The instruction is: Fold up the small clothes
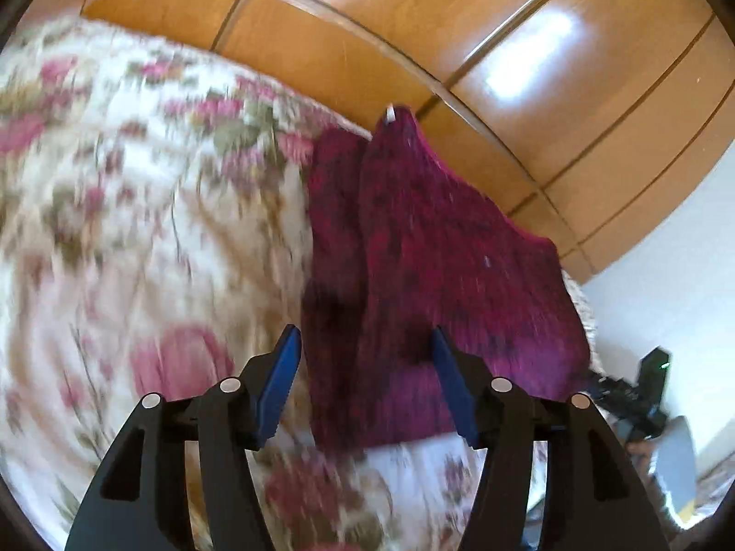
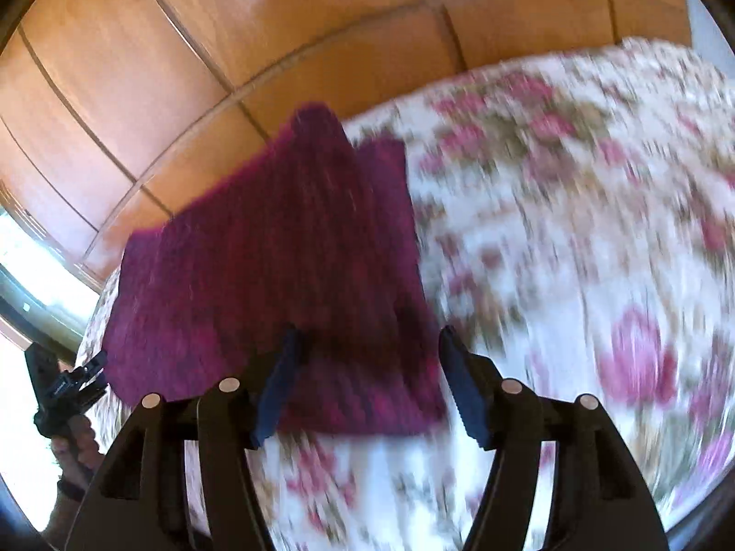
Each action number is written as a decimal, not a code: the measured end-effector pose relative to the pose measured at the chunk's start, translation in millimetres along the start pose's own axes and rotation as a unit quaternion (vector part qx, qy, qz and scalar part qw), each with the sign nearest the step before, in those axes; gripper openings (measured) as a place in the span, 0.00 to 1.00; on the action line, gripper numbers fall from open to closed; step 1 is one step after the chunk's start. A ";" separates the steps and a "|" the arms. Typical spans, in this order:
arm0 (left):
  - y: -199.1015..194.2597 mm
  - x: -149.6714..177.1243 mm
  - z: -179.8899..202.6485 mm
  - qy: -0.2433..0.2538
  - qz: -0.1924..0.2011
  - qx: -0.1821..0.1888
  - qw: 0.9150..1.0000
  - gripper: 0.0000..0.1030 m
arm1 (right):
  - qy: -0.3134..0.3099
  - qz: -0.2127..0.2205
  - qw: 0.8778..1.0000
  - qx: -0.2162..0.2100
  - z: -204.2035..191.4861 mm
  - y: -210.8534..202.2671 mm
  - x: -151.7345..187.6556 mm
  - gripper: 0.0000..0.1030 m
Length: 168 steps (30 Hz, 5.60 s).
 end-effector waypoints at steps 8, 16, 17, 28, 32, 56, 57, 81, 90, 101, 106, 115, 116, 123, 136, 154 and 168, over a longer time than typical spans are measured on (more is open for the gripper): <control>19.2 18.5 17.6 0.013 -0.025 0.012 1.000 0.13 | -0.024 -0.014 0.999 0.023 -4.7 13.2 16.0 0.23; -28.8 41.7 27.3 0.002 -0.022 0.022 1.000 0.10 | -0.068 -0.025 0.997 -0.001 -18.7 -39.9 38.3 0.16; -36.8 51.7 29.3 0.001 -0.027 0.023 0.999 0.10 | -0.064 -0.033 0.997 -0.004 -14.8 -45.9 47.8 0.16; -51.7 40.8 39.3 0.083 -0.003 -0.080 0.993 0.46 | -0.038 -0.009 0.999 0.005 1.8 -66.8 41.2 0.61; -28.9 -8.2 39.8 0.105 0.018 -0.110 0.988 0.46 | -0.052 0.016 0.998 0.024 -10.8 -54.2 4.3 0.61; 63.3 -98.8 59.4 0.165 0.032 -0.168 0.971 0.12 | -0.115 0.037 0.990 0.077 -65.8 54.5 -109.8 0.17; 71.1 -100.3 55.9 0.163 0.028 -0.176 0.970 0.12 | -0.112 0.033 0.989 0.088 -62.2 63.6 -111.4 0.17; 36.2 -38.8 78.0 0.182 0.049 -0.237 0.953 0.25 | -0.029 0.005 0.999 0.044 -19.5 31.4 -38.4 0.54; 32.7 6.6 87.4 0.191 0.024 -0.230 0.954 0.25 | -0.017 0.010 1.000 0.024 -13.3 3.9 3.0 0.27; 52.6 24.0 88.9 0.192 0.018 -0.249 0.949 0.29 | -0.017 0.024 0.998 0.056 5.4 20.4 5.1 0.11; 44.1 21.1 100.8 0.184 0.029 -0.232 0.955 0.29 | 0.000 0.033 0.999 0.026 3.7 4.3 2.7 0.24; 46.2 27.1 143.2 0.200 0.033 -0.184 0.962 0.29 | 0.069 0.019 0.996 -0.056 30.9 -16.1 16.1 0.85; 49.2 29.2 147.6 0.201 0.029 -0.178 0.963 0.29 | 0.091 0.004 0.993 -0.079 35.4 -11.1 20.6 0.87; 76.7 43.7 165.9 0.217 -0.003 -0.160 0.963 0.29 | 0.141 -0.025 0.976 -0.162 38.4 8.3 25.1 0.98; 95.1 46.8 148.8 0.153 -0.032 -0.099 0.983 0.29 | 0.088 -0.058 0.982 -0.157 8.4 28.6 24.8 0.59; 70.7 27.8 113.8 0.055 -0.060 -0.023 0.996 0.12 | -0.006 0.011 0.990 -0.139 -65.3 -18.8 1.2 0.35; 67.9 24.9 96.6 0.012 -0.064 0.021 0.998 0.12 | -0.172 0.039 0.975 -0.132 -183.8 -35.1 1.8 0.33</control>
Point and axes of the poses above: each gripper's, at about its wrist camera, not at the fingertips, and y roughly the way its jaws point, z to its right, x to its underside, the point moved 6 cm from there along y, roughly the way its jaws point, and after that the axes turned 3 degrees about z, right-handed, at the moved point
